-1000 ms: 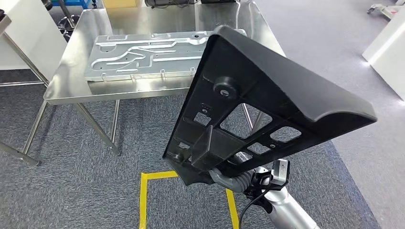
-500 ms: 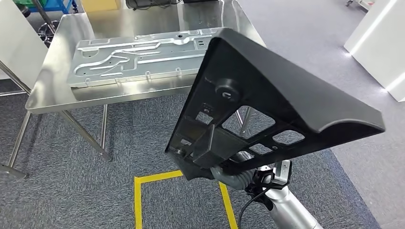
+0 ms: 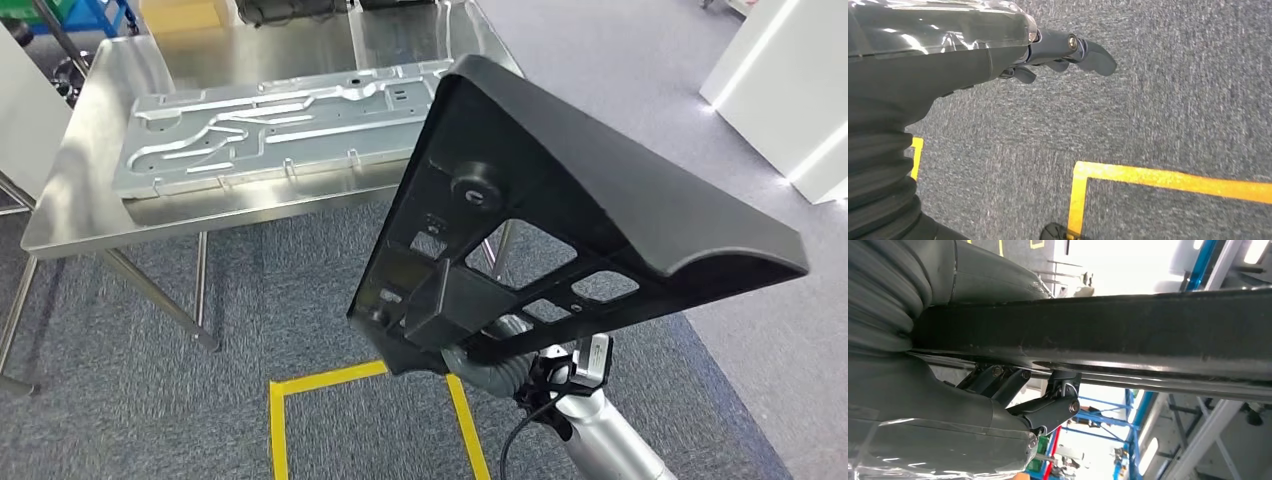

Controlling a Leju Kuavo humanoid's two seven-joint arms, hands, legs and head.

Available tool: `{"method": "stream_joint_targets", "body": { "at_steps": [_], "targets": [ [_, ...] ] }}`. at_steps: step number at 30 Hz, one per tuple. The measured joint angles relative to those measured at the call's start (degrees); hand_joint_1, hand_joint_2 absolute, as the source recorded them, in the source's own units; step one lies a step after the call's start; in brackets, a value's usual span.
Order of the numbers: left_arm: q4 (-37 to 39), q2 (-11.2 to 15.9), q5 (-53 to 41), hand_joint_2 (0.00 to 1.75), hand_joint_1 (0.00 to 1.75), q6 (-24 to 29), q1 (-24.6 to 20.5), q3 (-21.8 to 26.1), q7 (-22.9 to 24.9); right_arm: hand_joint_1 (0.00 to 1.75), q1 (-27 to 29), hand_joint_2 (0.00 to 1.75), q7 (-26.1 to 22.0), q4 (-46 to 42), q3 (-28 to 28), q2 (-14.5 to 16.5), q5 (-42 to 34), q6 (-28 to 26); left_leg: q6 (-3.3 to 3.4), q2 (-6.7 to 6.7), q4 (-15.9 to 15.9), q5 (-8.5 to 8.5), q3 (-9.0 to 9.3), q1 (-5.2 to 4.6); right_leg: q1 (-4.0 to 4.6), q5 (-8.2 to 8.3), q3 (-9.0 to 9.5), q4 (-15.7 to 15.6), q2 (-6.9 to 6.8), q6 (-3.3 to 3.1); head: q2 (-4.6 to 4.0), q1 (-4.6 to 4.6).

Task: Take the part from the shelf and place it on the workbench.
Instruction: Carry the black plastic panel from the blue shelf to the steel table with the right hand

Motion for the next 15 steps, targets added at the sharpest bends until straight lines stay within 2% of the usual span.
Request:
{"method": "stream_joint_targets", "body": {
  "at_steps": [2,3,4,6,7,8,9,11,12,13,15],
  "targets": [
    [0.00,0.01,0.01,1.75,0.00,-0.01,-0.01,0.01,-0.04,1.75,-0.07,1.75,0.03,-0.07,-0.02,0.00,-0.01,-0.02,0.63,0.04,-0.49,0.05,0.43,0.24,-0.11,-0.61,-0.09,0.71,-0.23,0.62,0.00,0.01],
    [0.00,0.01,0.00,1.75,0.00,-0.01,-0.06,0.01,-0.06,1.75,-0.18,1.75,0.03,-0.12,-0.04,0.00,-0.01,-0.03,0.94,0.08,-0.76,0.05,0.74,0.38,-0.15,-1.52,-0.81,2.40,-0.41,0.91,0.00,0.01],
    [0.00,0.01,0.00,1.75,0.00,-0.01,-0.11,0.01,-0.09,1.75,-0.26,1.75,0.05,-0.15,-0.05,0.00,-0.02,-0.03,1.18,0.13,-0.93,-0.03,1.06,0.48,-0.27,-2.82,-2.22,5.26,-0.61,1.14,0.00,0.01],
    [0.00,0.00,0.00,1.75,0.00,-0.06,-0.12,0.01,-0.14,1.75,-0.30,1.75,0.15,-0.15,-0.05,0.00,-0.04,-0.10,1.41,0.21,-0.96,-0.42,1.44,0.48,-0.51,-5.52,-6.72,13.00,-0.82,1.50,0.00,0.02],
    [0.00,-0.01,0.00,1.75,0.00,-0.10,-0.10,0.01,-0.16,1.75,-0.23,1.75,0.22,-0.14,-0.05,0.00,-0.04,-0.15,1.41,0.23,-0.95,-0.67,1.66,0.48,-0.66,-5.81,-8.65,15.71,-0.89,1.63,0.00,0.02],
    [0.00,-0.02,0.00,1.75,0.00,-0.14,-0.07,0.01,-0.19,1.75,-0.18,1.75,0.29,-0.14,-0.05,0.00,-0.04,-0.20,1.36,0.24,-0.94,-0.95,1.97,0.49,-0.78,-5.05,-9.68,16.53,-0.97,1.71,0.00,0.02],
    [0.00,-0.02,-0.01,1.75,0.00,-0.17,-0.06,0.00,-0.22,1.75,-0.16,1.75,0.34,-0.13,-0.06,-0.01,-0.04,-0.24,1.24,0.23,-0.94,-1.29,2.43,0.50,-0.87,-3.01,-9.38,14.72,-1.06,1.70,0.00,0.02],
    [0.00,-0.04,0.00,1.75,0.00,-0.19,-0.07,-0.01,-0.30,1.75,-0.18,1.75,0.43,-0.14,-0.07,-0.03,-0.04,-0.32,0.84,0.21,-0.95,-2.06,3.45,0.49,-0.88,1.81,-6.34,7.01,-1.36,1.44,0.00,0.02],
    [0.00,-0.04,0.00,1.75,0.00,-0.19,-0.10,-0.02,-0.34,1.75,-0.18,1.75,0.49,-0.15,-0.08,-0.04,-0.04,-0.40,0.52,0.20,-0.90,-2.45,3.81,0.40,-0.73,3.21,-4.83,3.46,-1.47,1.22,0.00,0.02],
    [0.00,-0.04,0.00,1.75,0.00,-0.20,-0.13,-0.02,-0.37,1.75,-0.13,1.75,0.55,-0.17,-0.07,-0.04,-0.03,-0.52,0.20,0.23,-0.92,-2.73,3.99,0.32,-0.58,3.59,-4.00,1.50,-1.55,0.99,0.00,0.02],
    [0.00,-0.06,-0.01,1.75,0.00,-0.20,-0.19,-0.02,-0.40,1.75,0.09,1.75,0.62,-0.19,-0.08,-0.07,-0.02,-0.85,-0.48,0.37,-1.14,-3.14,4.19,0.19,-0.31,2.99,-3.71,0.60,-1.43,0.41,0.00,0.01]
  ]
}}
